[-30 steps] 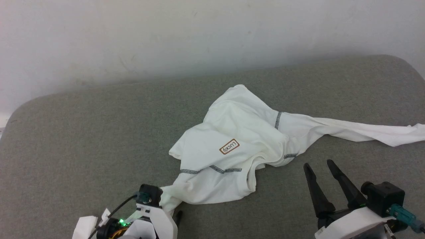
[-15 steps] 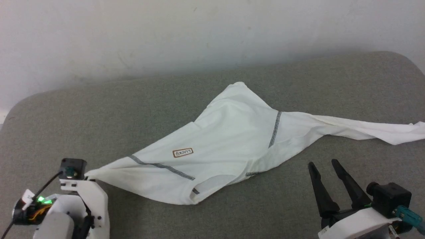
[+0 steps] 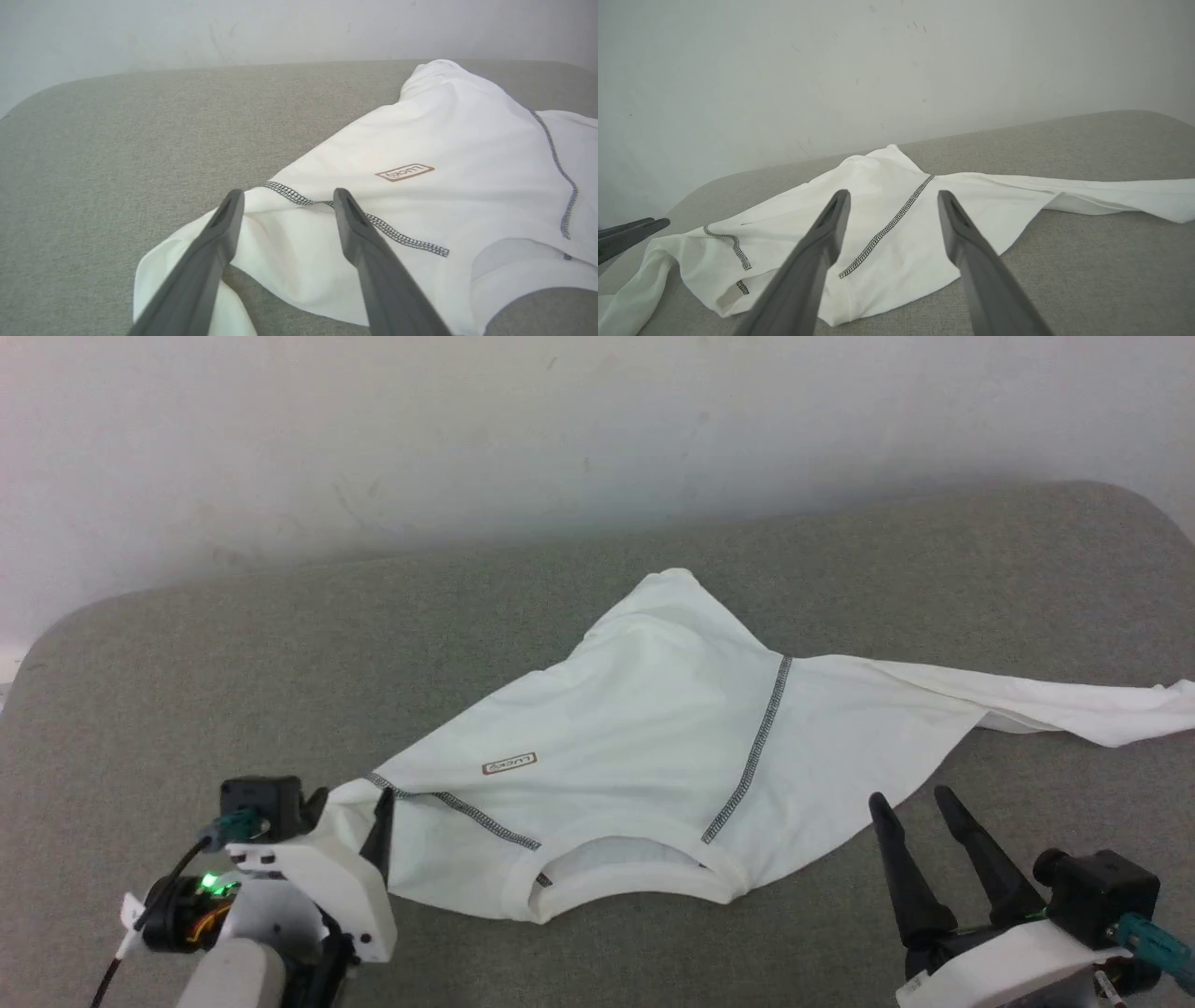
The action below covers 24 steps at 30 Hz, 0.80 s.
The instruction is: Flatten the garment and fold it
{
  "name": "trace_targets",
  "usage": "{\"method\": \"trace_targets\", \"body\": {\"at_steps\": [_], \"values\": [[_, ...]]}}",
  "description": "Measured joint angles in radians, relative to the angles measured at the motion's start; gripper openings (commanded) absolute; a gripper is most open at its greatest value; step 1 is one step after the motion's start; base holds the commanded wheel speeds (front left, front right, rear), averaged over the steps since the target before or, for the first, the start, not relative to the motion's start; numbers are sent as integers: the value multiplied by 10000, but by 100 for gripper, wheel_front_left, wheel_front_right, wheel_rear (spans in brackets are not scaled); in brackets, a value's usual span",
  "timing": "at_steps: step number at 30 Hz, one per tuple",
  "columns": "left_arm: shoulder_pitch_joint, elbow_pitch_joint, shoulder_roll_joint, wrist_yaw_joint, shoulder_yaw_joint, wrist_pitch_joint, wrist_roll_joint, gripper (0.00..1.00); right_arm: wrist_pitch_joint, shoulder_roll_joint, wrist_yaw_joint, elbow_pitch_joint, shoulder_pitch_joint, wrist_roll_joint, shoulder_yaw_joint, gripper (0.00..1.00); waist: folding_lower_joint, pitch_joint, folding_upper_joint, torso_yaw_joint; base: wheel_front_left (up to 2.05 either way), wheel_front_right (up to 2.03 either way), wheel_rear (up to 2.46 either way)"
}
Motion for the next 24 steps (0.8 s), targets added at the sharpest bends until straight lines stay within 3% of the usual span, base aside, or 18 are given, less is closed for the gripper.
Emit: {"method": "trace_targets", "body": {"at_steps": [5, 10, 13, 24], "values": [[63, -1016, -67, -619, -1055, 1060, 144, 100, 88, 0, 0, 0, 2, 25, 52, 100, -1, -96, 0, 85, 0, 0, 0], [70, -621, 213, -1172, -2215, 2679, 337, 100, 205, 4, 0, 4, -7, 59, 201, 100, 0, -106, 0, 41, 0, 0, 0], [-70, -199, 454, -1329, -2702, 3099, 416, 100, 249, 6, 0, 6, -16, 67, 268, 100, -1, -80, 0, -49, 0, 0, 0], [-1515, 1292, 736, -1549, -4318, 3104, 1028, 100, 234, 6, 0, 171, -251, 251, 405, 100, -1, 241, 0, -434, 0, 0, 0]]}}
